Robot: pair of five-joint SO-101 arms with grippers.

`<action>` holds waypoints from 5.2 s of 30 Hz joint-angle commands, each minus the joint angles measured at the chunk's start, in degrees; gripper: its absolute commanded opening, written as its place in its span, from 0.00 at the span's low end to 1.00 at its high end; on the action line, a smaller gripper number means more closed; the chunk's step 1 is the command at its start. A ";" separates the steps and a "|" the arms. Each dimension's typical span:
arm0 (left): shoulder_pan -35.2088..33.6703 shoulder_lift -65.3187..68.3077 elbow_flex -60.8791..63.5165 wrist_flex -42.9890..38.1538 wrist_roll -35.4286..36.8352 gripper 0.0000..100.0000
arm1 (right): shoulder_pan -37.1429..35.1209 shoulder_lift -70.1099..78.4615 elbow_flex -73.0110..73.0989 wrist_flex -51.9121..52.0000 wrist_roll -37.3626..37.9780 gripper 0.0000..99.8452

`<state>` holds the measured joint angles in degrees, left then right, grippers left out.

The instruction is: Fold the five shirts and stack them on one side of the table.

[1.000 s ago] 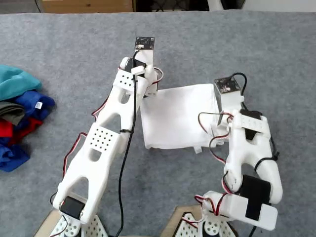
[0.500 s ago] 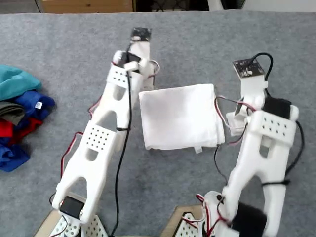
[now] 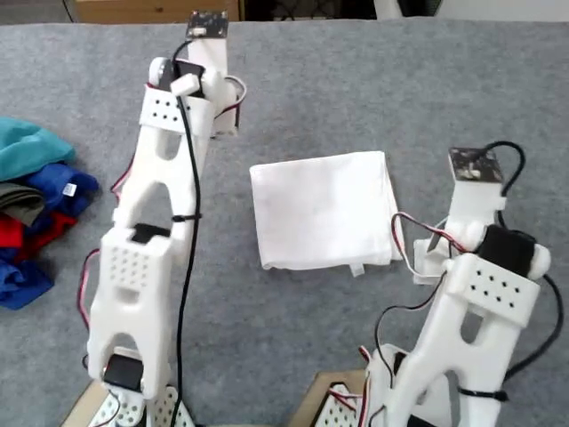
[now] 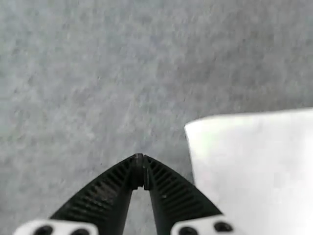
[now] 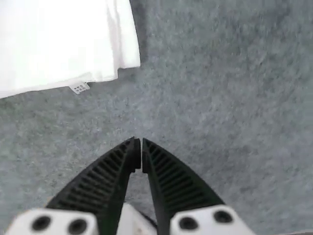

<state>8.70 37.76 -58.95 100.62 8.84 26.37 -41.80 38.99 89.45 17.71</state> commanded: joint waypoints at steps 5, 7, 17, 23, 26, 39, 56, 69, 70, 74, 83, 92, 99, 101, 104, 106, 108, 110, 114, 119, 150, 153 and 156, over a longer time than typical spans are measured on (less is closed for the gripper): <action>-4.18 -17.85 41.36 -17.05 -0.79 0.03 | -7.56 7.08 -2.95 0.79 -17.05 0.06; -4.35 -20.75 53.32 -24.62 -0.79 0.03 | -10.55 10.68 -4.62 0.79 -22.51 0.13; -11.47 -32.00 85.05 -57.14 -1.14 0.03 | -17.58 30.55 -12.35 -10.02 -37.27 0.36; -10.86 -31.74 84.88 -57.23 -1.14 0.03 | -19.08 41.27 -16.84 -13.19 -39.82 0.41; -10.33 -31.74 84.88 -57.23 -1.14 0.03 | -20.66 44.62 -18.86 -13.10 -39.82 0.41; -10.33 -31.74 84.88 -57.23 -1.14 0.03 | -21.01 56.92 -21.76 -21.10 -40.97 0.41; -10.51 -31.65 84.88 -57.32 -1.14 0.03 | -20.57 60.44 -21.76 -21.01 -36.48 0.03; -10.68 -31.65 84.88 -57.32 -1.14 0.03 | -20.48 60.44 -39.08 -11.96 -28.92 0.01; -10.68 -31.65 84.88 -57.41 -1.14 0.03 | -20.48 60.62 -41.45 -11.34 -27.69 0.01; -10.68 -31.65 84.88 -57.41 -1.14 0.03 | -18.90 60.88 -49.98 -10.99 -22.33 0.01; -10.68 -31.65 84.88 -57.49 -1.14 0.03 | -6.07 70.73 -68.35 -8.79 -12.04 0.01; -10.68 -31.65 84.88 -57.58 -1.14 0.03 | 3.52 82.86 -88.92 -2.46 -8.62 0.01; -10.59 -31.65 84.88 -57.58 -1.14 0.03 | 5.45 90.95 -98.68 2.73 -8.88 0.01; -10.59 -31.65 84.88 -57.58 -1.14 0.03 | 5.45 92.62 -101.14 3.78 -8.88 0.01; -10.59 -31.65 84.88 -57.67 -1.14 0.03 | 5.71 94.11 -104.48 4.13 -8.88 0.02; -10.68 -31.65 84.88 -57.67 -1.14 0.03 | 6.42 94.73 -106.15 4.13 -8.88 0.02; -10.68 -31.65 84.88 -57.67 -1.14 0.03 | 6.68 94.90 -107.30 4.13 -8.70 0.02; -10.68 -31.65 84.88 -57.67 -0.97 0.03 | 7.30 94.90 -107.56 4.13 -8.70 0.02; -11.03 -32.26 84.88 -57.23 -1.14 0.03 | 7.65 94.90 -107.47 4.22 -8.62 0.02; -18.24 -37.45 79.25 -46.95 -4.92 0.03 | 7.21 93.85 -109.85 9.05 -8.97 0.23; -62.55 -13.36 31.96 -39.03 -21.10 0.04 | -1.49 54.46 -70.02 10.90 -8.62 0.28; -62.11 -15.03 25.19 -30.42 -21.01 0.04 | -1.49 53.41 -68.18 11.08 -8.62 0.28; -61.23 -17.23 19.12 -23.74 -20.92 0.03 | -1.49 51.82 -66.51 11.08 -8.62 0.28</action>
<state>-53.54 25.19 -31.52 70.81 -12.18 25.41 14.02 -28.18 100.70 8.57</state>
